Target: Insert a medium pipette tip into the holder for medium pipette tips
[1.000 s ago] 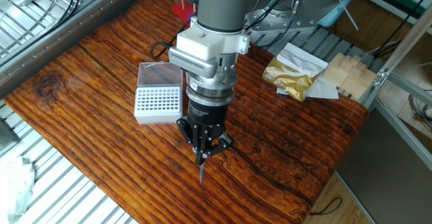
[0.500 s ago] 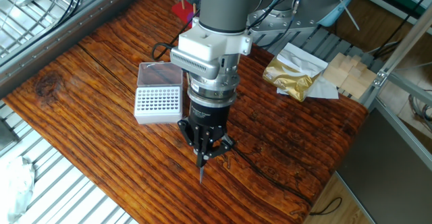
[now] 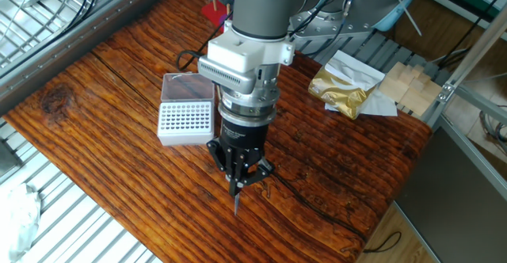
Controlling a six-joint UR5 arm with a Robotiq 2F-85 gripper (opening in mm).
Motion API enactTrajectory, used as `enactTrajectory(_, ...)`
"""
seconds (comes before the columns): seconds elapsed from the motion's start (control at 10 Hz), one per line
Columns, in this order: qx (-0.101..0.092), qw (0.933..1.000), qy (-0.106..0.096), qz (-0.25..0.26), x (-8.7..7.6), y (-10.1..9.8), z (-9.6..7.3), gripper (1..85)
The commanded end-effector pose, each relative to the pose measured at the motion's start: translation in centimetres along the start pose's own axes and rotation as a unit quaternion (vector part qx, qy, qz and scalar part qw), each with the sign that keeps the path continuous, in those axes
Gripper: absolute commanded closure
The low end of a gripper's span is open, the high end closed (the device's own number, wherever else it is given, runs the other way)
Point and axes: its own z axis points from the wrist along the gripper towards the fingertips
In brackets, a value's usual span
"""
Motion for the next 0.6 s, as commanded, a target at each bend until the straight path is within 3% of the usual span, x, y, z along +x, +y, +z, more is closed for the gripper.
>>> enactTrajectory(0.0,-0.003,0.9999,0.002,0.01,-0.2,1.1,-0.4,84.7)
enactTrajectory(0.2,-0.007,0.9997,0.01,0.021,-0.3,2.5,-0.4,84.7)
enactTrajectory(0.4,-0.025,0.999,0.01,0.034,-0.2,4.5,-0.6,84.7)
enactTrajectory(0.5,-0.019,0.9992,0.012,0.032,-0.1,4.4,-0.7,84.7)
